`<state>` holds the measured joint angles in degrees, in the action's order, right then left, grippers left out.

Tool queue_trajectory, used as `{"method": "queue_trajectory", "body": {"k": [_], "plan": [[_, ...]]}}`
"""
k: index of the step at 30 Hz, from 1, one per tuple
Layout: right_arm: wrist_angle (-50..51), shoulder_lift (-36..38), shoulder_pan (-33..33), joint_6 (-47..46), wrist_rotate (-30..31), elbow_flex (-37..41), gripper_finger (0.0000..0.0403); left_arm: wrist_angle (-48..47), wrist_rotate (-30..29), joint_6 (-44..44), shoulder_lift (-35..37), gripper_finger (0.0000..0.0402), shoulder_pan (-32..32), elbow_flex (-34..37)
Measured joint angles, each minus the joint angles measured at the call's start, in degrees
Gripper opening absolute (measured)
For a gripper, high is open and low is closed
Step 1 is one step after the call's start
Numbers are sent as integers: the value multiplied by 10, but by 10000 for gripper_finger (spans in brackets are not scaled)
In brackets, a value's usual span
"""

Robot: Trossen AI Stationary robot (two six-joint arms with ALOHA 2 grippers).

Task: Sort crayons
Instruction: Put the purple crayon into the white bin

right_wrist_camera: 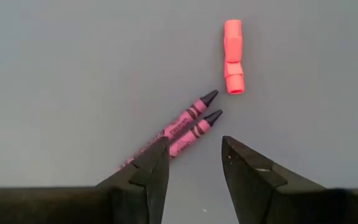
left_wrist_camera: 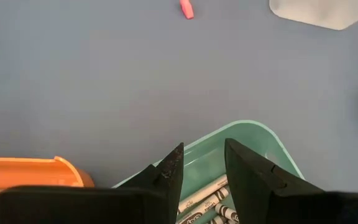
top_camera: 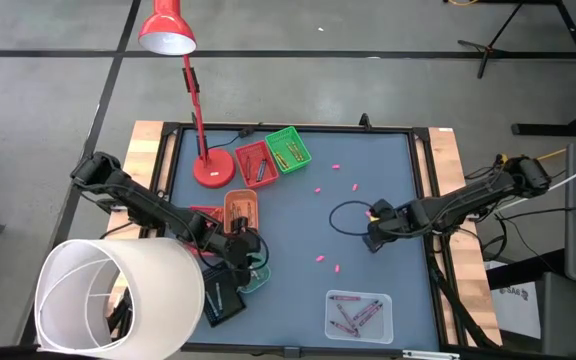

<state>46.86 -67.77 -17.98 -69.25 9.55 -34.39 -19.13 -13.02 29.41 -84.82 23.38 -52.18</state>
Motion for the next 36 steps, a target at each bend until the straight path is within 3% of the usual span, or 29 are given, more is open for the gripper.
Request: {"method": "queue_trajectory", "body": {"k": [16, 36], "plan": [[-29, -98, 0, -12, 5, -3, 144, 1, 0, 0, 0, 100, 0, 0], [-22, -101, 0, -55, -18, 1, 144, 4, 0, 0, 0, 100, 0, 0]]}}
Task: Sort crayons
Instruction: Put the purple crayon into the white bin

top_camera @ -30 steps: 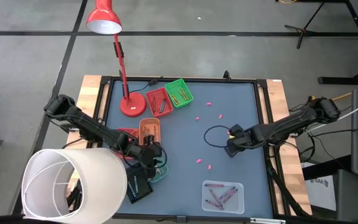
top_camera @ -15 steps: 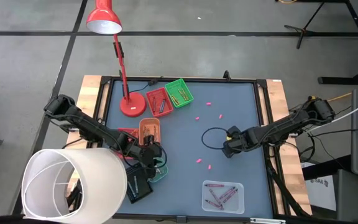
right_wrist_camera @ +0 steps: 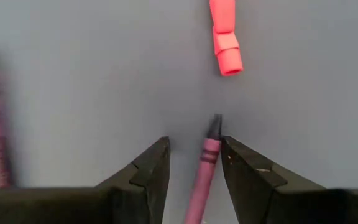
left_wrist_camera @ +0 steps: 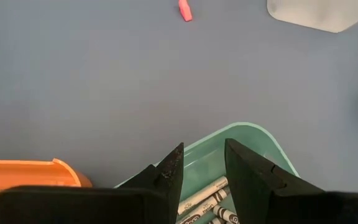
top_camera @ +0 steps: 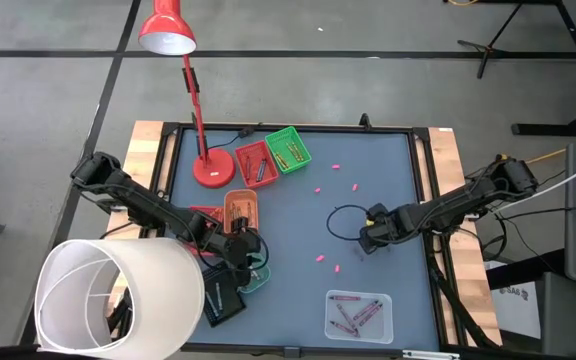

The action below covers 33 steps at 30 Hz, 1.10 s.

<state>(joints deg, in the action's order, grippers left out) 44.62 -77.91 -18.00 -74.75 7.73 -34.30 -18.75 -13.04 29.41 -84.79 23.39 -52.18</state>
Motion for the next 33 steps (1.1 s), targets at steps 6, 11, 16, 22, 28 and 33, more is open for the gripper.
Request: {"method": "queue_trajectory", "body": {"k": [6, 11, 16, 22, 28, 33], "plan": [[2, 0, 0, -7, 1, 0, 144, 3, 0, 0, 0, 100, 0, 0], [5, 0, 0, 0, -5, 0, 144, 4, 0, 0, 0, 100, 0, 0], [20, 0, 0, 1, -16, -1, 144, 4, 0, 0, 0, 100, 0, 0], [35, 1, 0, 2, -28, -1, 133, 4, 0, 0, 0, 100, 0, 0], [34, 1, 0, 13, -29, -1, 79, 4, 0, 0, 0, 100, 0, 0], [34, 1, 0, 35, -30, -1, 41, 4, -2, 0, 0, 100, 0, 0]]}}
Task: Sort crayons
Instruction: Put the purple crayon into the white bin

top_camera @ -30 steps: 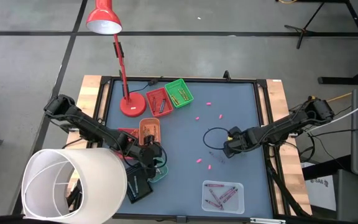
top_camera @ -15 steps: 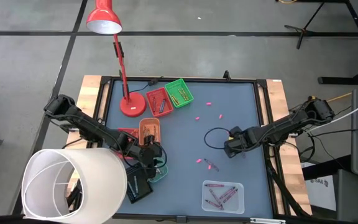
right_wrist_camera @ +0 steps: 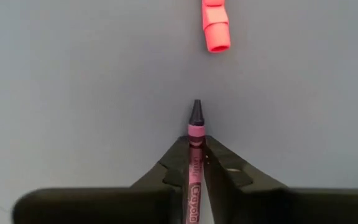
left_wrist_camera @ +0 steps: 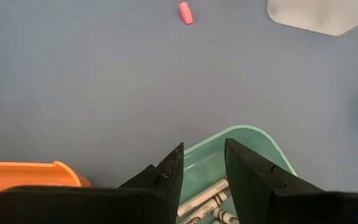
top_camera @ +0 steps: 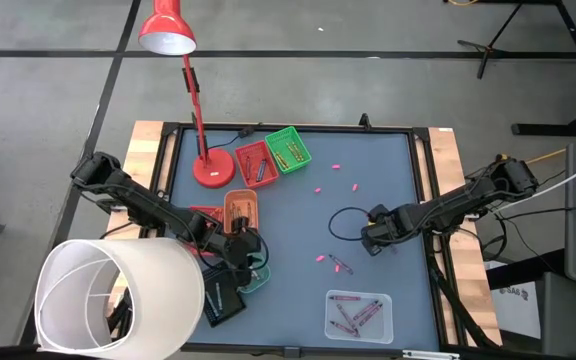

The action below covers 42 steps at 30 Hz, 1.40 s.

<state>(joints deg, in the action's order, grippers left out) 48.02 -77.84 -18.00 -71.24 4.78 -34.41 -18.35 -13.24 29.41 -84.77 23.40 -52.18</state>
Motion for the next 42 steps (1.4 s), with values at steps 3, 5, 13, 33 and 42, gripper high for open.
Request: {"method": "queue_trajectory", "body": {"k": [3, 5, 13, 33, 42], "plan": [[-1, 0, 0, 12, 0, 0, 28, 0, -21, 0, 0, 100, 0, 0], [-1, 1, 0, 14, 0, 0, 22, 0, -35, 0, 0, 100, 0, 0], [-2, 1, 0, 30, 1, 0, 18, 37, -88, -15, 0, 100, 0, 0], [-15, 0, 0, 105, -4, -97, 17, -68, -96, -170, 237, 100, -107, -4], [-26, 1, 0, 165, -14, -180, 17, -50, -136, -147, 430, 100, -82, 144]]}}
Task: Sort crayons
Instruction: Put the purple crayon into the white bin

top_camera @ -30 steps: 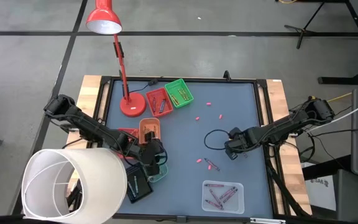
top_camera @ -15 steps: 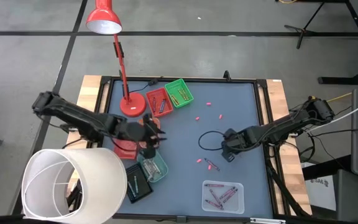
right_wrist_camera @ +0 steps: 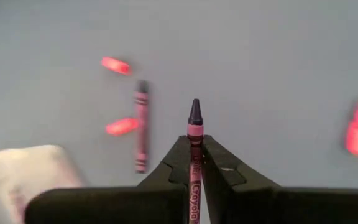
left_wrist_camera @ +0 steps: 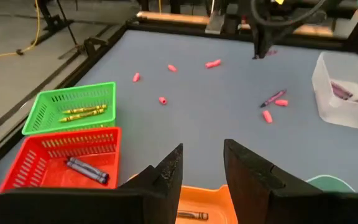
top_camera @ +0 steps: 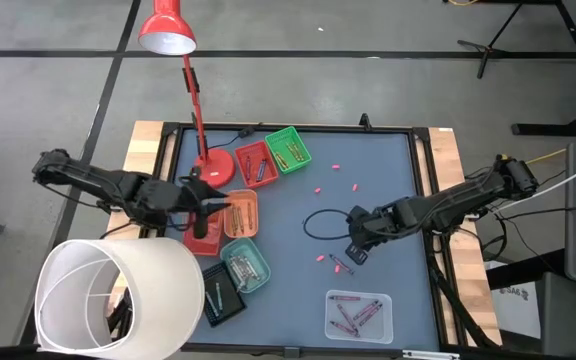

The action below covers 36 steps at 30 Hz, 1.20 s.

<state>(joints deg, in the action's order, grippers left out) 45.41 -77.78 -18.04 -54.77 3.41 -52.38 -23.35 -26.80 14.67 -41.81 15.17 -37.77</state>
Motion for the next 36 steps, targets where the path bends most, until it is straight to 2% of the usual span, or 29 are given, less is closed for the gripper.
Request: {"method": "queue_trajectory", "body": {"k": [9, 13, 20, 28, 36], "plan": [[-166, 0, 0, 66, -72, -10, 17, 50, -2, -2, 209, 100, 4, 144], [-212, 0, -4, 70, -112, -10, 17, 50, -2, -24, 297, 100, 4, 181], [-293, -2, -63, 70, -113, -10, 17, 47, -2, -87, 411, 100, 4, 210], [-319, -15, -156, 69, -34, -10, 17, 25, 9, -133, 416, 100, 4, 212], [-319, -56, -213, 67, -6, -10, 17, 52, 16, -134, 416, 100, 4, 226]]}}
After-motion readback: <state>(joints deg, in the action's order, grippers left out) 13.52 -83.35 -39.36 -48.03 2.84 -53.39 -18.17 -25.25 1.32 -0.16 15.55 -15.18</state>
